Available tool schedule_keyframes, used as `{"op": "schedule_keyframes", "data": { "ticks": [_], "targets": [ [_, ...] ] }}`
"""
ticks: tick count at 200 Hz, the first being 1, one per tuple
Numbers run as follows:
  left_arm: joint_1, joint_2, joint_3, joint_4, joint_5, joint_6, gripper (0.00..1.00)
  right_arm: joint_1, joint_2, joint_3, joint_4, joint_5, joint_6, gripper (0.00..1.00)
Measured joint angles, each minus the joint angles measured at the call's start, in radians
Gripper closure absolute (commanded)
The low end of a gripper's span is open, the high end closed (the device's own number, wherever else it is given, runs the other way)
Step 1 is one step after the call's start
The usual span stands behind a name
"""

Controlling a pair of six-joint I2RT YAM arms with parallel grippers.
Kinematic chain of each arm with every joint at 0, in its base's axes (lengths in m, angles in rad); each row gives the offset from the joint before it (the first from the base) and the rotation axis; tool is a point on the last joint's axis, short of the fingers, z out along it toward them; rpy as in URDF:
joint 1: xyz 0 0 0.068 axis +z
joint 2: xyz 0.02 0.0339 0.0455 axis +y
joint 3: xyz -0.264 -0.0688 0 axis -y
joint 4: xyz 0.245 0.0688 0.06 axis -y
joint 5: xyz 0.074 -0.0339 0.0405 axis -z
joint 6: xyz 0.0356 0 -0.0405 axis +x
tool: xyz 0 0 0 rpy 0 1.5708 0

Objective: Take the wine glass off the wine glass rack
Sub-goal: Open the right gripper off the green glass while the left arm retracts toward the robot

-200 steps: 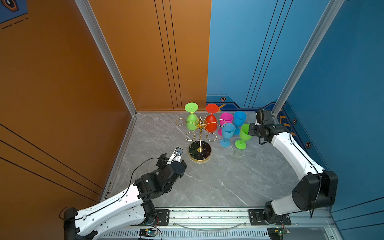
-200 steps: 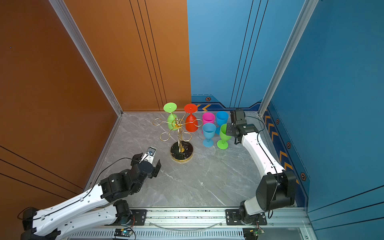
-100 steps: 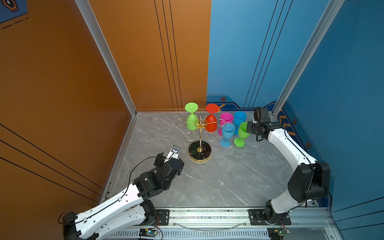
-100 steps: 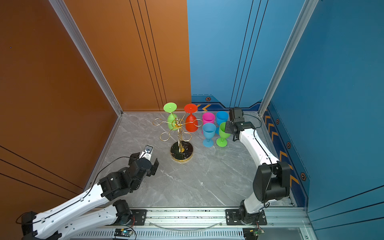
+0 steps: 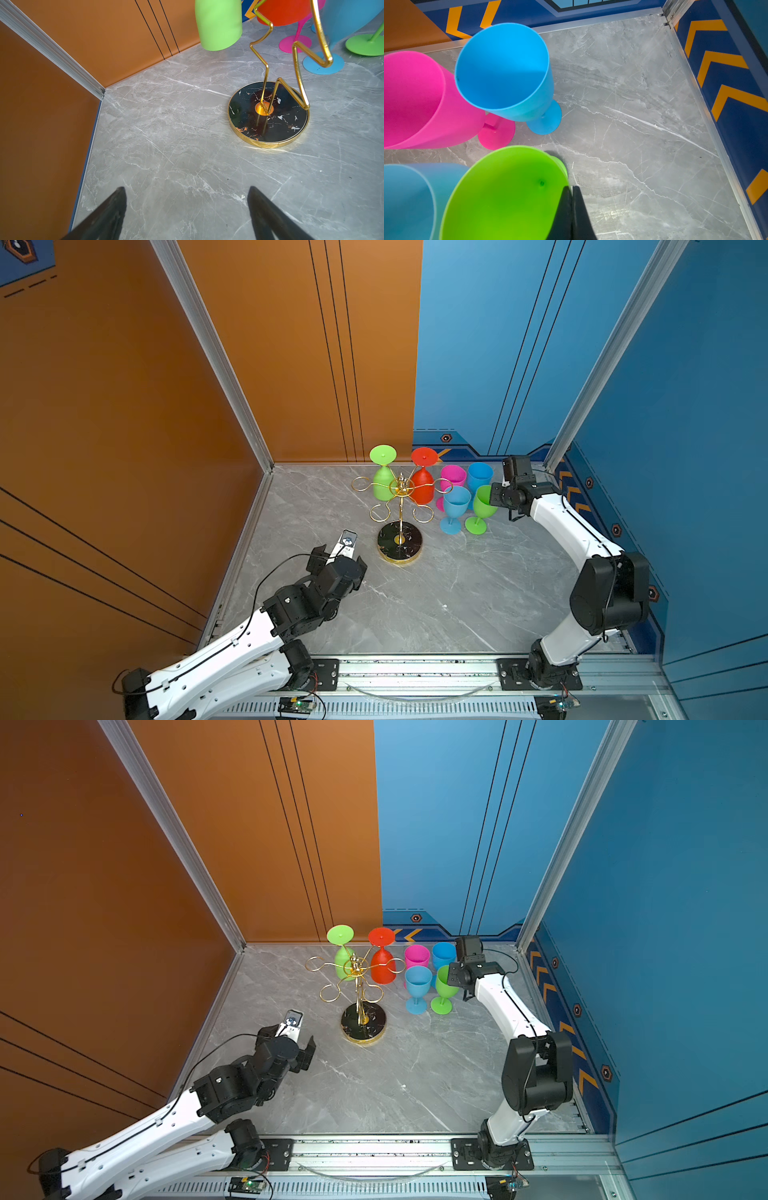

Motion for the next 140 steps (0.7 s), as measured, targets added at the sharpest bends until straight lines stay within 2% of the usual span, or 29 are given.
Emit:
{"op": "schedule_keyframes", "data": {
  "ticks": [89,140],
  "targets": [
    [0.000,-0.036,0.000,0.000,0.008,0.003,0.09,0.000,0.020,0.002,0.011,0.000,-0.007,1.00],
    [0.000,-0.051,0.000,0.000,0.008,0.003,0.08,0.000,0.022,0.002,0.012,0.000,-0.011,0.95]
  ]
}}
